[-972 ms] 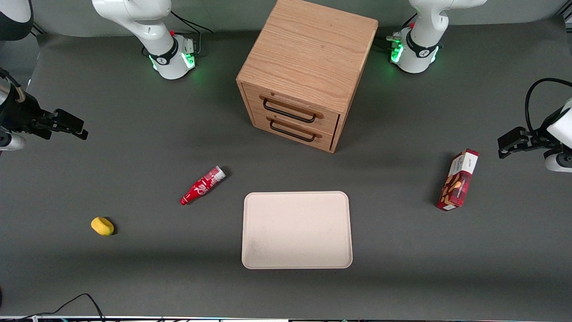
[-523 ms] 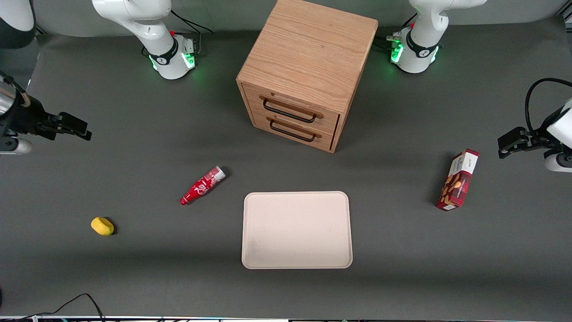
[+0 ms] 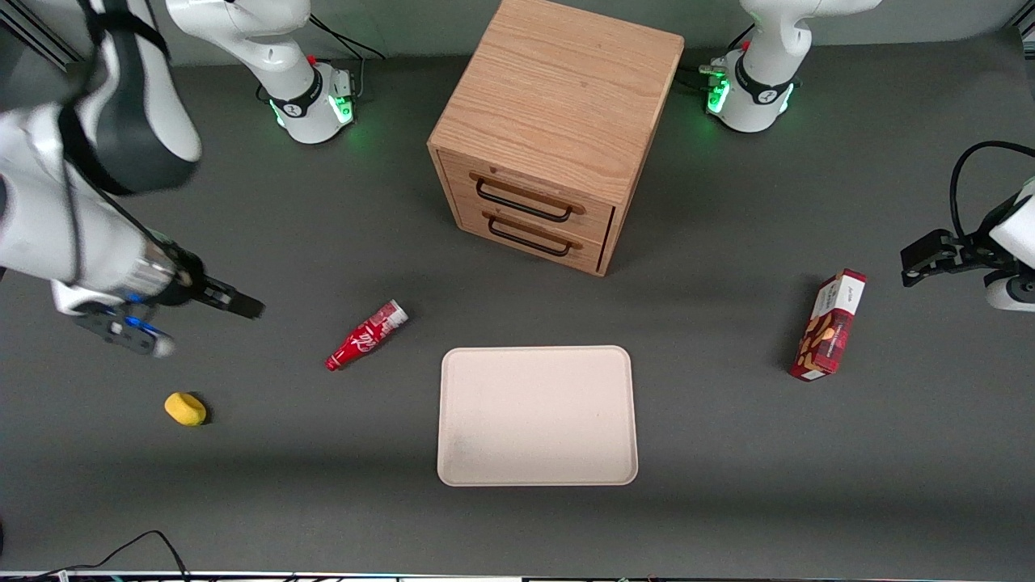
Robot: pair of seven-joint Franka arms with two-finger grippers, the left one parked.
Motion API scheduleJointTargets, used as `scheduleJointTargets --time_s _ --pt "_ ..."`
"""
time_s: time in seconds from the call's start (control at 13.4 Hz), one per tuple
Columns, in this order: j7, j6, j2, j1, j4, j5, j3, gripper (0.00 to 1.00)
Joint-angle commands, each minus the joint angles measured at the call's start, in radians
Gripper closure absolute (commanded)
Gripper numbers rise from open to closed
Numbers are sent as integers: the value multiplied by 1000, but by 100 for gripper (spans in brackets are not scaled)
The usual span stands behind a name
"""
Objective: Place coke bottle on tray
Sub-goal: 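Move the right gripper down toward the red Coca-Cola bottle lying on the table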
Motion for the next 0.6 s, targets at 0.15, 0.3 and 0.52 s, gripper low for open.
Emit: scheduleJointTargets --time_s 0.15,0.3,0.52 --pt "232 303 44 27 -200 0 24 0" --pt "307 412 76 32 -261 0 32 0" --pt "435 505 160 43 -286 0 64 0"
